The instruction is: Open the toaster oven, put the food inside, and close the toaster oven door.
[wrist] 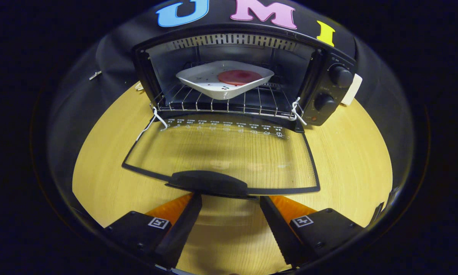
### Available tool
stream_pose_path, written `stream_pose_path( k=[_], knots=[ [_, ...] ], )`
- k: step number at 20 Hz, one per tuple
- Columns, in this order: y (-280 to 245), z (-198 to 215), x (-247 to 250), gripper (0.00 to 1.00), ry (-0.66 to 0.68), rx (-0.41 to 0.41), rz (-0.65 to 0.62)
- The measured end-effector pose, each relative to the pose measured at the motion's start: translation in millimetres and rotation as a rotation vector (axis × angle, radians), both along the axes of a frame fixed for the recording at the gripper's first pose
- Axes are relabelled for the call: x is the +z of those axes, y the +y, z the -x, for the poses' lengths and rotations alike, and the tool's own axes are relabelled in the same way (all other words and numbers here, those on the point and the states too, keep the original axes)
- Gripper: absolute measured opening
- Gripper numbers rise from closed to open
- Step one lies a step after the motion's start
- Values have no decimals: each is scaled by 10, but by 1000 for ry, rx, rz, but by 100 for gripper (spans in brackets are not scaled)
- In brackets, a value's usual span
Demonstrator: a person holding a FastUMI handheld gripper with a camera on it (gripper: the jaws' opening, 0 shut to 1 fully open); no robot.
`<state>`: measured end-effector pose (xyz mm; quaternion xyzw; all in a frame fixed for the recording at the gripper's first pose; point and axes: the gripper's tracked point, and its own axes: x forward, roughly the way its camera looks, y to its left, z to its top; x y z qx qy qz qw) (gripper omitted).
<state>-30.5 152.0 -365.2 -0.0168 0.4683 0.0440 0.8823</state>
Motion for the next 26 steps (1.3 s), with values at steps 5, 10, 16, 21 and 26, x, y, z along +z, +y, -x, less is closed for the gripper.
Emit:
stream_pose_path(
  k=[5,10,16,21,26],
  knots=[
    [13,-35,54,99,-30,60,31],
    [41,-37,308,99,-105,139,51],
    [61,-134,882,98,-220,190,20],
    [78,-461,1465,100,-343,154,-34],
    [20,-681,2305,100,-501,132,-113]
  ],
)
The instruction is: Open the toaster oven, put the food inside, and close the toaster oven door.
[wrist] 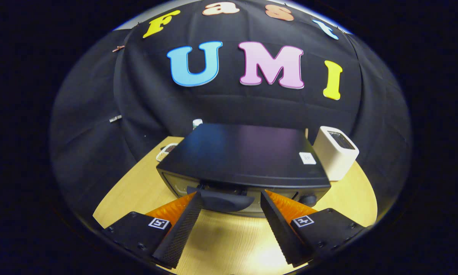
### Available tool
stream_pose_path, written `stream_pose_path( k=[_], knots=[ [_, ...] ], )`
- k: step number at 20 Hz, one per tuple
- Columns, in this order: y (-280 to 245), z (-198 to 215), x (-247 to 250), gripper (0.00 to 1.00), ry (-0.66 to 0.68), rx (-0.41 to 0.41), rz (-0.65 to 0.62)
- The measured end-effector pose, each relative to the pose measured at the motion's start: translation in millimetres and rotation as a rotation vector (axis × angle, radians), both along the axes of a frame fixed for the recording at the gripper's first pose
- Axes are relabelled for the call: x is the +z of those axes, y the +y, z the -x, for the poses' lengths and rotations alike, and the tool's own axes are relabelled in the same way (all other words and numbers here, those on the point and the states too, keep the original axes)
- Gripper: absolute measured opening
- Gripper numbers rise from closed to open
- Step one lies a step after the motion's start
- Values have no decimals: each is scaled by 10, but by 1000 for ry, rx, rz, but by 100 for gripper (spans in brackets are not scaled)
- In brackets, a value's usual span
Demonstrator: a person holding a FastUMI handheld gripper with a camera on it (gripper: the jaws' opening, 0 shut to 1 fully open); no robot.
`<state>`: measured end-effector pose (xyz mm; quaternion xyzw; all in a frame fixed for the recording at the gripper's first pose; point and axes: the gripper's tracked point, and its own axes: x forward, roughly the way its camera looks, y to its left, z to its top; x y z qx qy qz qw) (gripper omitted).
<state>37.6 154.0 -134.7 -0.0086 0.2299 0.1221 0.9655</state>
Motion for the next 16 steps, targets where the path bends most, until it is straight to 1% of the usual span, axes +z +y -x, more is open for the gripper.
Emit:
stream_pose_path(
  k=[2,4,5,8,10,13,16],
  knots=[
    [-121,50,287,100,-74,12,-21],
    [-238,101,615,100,-151,40,-77],
    [-350,97,800,100,-194,33,-92],
    [-846,154,1326,99,-334,-31,-82],
    [-1134,181,1548,99,-395,-77,-72],
    [-1553,218,1638,99,-418,-144,-58],
    [-1874,371,1633,99,-417,-222,-55]
  ],
)
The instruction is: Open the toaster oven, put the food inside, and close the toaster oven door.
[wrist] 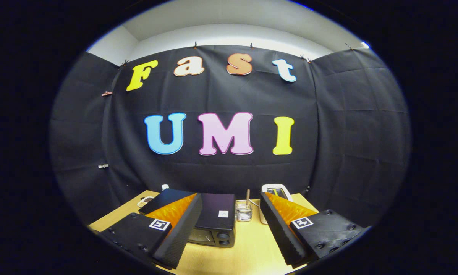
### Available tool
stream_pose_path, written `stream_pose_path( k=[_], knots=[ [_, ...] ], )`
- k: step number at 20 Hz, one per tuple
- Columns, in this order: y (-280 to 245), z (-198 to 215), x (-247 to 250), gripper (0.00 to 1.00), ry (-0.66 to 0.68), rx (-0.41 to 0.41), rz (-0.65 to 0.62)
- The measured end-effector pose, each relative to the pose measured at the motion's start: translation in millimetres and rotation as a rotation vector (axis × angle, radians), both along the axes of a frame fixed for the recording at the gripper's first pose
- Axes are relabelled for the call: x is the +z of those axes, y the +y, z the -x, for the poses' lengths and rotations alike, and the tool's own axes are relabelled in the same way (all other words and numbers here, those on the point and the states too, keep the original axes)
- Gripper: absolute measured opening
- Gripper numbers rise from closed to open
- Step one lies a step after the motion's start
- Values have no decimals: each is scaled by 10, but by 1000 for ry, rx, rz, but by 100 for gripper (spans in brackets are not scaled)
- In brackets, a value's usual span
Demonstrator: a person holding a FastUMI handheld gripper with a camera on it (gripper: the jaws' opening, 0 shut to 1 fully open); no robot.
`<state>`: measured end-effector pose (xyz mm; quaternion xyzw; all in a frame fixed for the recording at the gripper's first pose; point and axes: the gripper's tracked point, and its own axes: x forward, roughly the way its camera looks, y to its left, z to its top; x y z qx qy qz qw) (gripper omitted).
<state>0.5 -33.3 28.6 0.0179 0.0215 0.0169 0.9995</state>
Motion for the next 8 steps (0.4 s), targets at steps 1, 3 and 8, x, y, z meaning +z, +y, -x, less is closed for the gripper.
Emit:
stream_pose_path(
  k=[1,3,8],
  knots=[
    [-91,51,-9,99,0,-21,-5],
    [-209,139,-51,99,4,-49,-5],
    [-227,153,-51,99,9,-61,0]
  ],
)
